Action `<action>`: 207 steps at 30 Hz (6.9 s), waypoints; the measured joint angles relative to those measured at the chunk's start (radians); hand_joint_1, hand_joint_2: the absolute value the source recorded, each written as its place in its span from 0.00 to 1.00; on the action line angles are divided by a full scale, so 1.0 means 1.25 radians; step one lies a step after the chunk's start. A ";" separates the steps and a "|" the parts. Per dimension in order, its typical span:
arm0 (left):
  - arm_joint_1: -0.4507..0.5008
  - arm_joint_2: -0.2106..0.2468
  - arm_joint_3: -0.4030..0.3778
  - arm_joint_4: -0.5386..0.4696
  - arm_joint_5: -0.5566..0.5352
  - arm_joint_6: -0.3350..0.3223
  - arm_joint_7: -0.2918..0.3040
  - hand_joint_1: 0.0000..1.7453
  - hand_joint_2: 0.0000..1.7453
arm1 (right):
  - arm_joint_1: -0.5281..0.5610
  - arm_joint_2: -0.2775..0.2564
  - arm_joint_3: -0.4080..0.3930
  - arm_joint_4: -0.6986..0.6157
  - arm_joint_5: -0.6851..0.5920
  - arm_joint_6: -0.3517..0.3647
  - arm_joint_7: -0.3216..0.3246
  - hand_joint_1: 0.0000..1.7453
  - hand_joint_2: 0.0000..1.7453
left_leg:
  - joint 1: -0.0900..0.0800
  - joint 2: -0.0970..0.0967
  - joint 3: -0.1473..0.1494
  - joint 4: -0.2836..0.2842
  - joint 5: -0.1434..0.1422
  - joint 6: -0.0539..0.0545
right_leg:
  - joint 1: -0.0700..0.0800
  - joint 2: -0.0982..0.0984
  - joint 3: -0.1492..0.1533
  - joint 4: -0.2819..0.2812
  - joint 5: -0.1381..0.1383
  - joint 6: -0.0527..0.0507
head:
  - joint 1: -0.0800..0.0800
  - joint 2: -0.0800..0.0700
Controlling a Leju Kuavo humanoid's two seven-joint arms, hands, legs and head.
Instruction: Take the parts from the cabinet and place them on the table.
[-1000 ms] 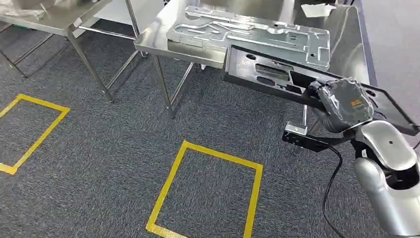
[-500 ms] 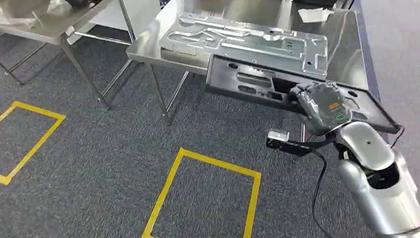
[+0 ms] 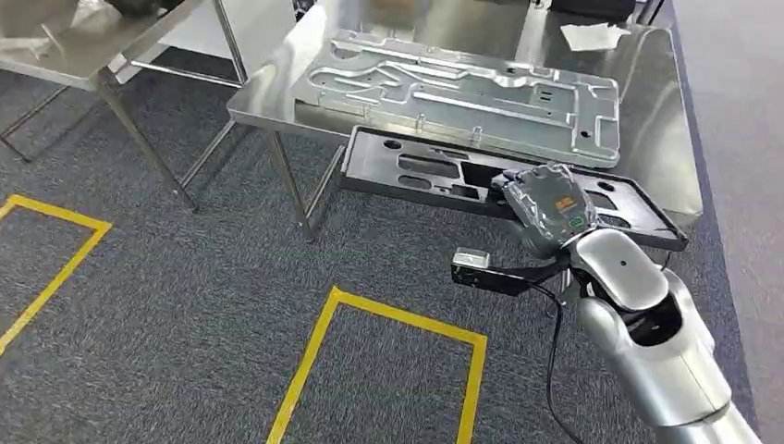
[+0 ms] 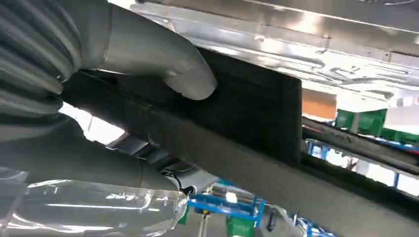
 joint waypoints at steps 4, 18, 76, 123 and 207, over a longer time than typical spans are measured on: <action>0.000 -0.005 0.000 -0.022 -0.009 -0.025 0.023 0.00 1.00 | 0.007 0.002 -0.010 0.007 0.005 -0.001 -0.003 1.00 1.00 | 0.000 -0.001 0.032 -0.011 -0.018 0.012 | -0.002 -0.001 -0.118 0.194 -0.048 0.004 | 0.001 0.000; 0.001 -0.039 0.005 -0.123 -0.042 -0.091 0.033 0.00 1.00 | 0.045 -0.002 -0.112 -0.006 0.038 0.009 -0.009 1.00 1.00 | 0.000 -0.001 0.048 0.148 -0.091 -0.028 | 0.000 -0.002 -0.053 -0.006 0.056 -0.038 | 0.000 0.000; -0.018 0.030 0.003 0.009 -0.067 -0.020 -0.022 0.00 1.00 | 0.066 -0.005 -0.143 0.081 -0.269 0.059 0.031 1.00 1.00 | 0.005 -0.019 -0.070 0.027 0.042 -0.012 | -0.012 0.007 0.119 -0.076 -0.070 0.022 | 0.002 0.000; -0.022 -0.032 0.018 -0.031 0.076 0.015 0.063 0.00 0.00 | 0.080 0.244 -0.111 0.363 -0.502 0.035 -0.074 0.00 1.00 | 0.008 -0.010 -0.025 0.015 0.039 -0.022 | -0.008 0.015 0.155 -0.080 -0.069 0.010 | 0.002 0.000; -0.011 -0.058 0.026 0.008 0.078 0.144 0.064 0.00 0.00 | 0.798 0.288 -0.531 -0.355 -0.622 -0.131 -0.248 0.00 0.00 | 0.009 0.018 0.049 0.120 -0.047 -0.045 | 0.009 -0.076 -0.045 -0.008 0.044 -0.037 | 0.001 0.000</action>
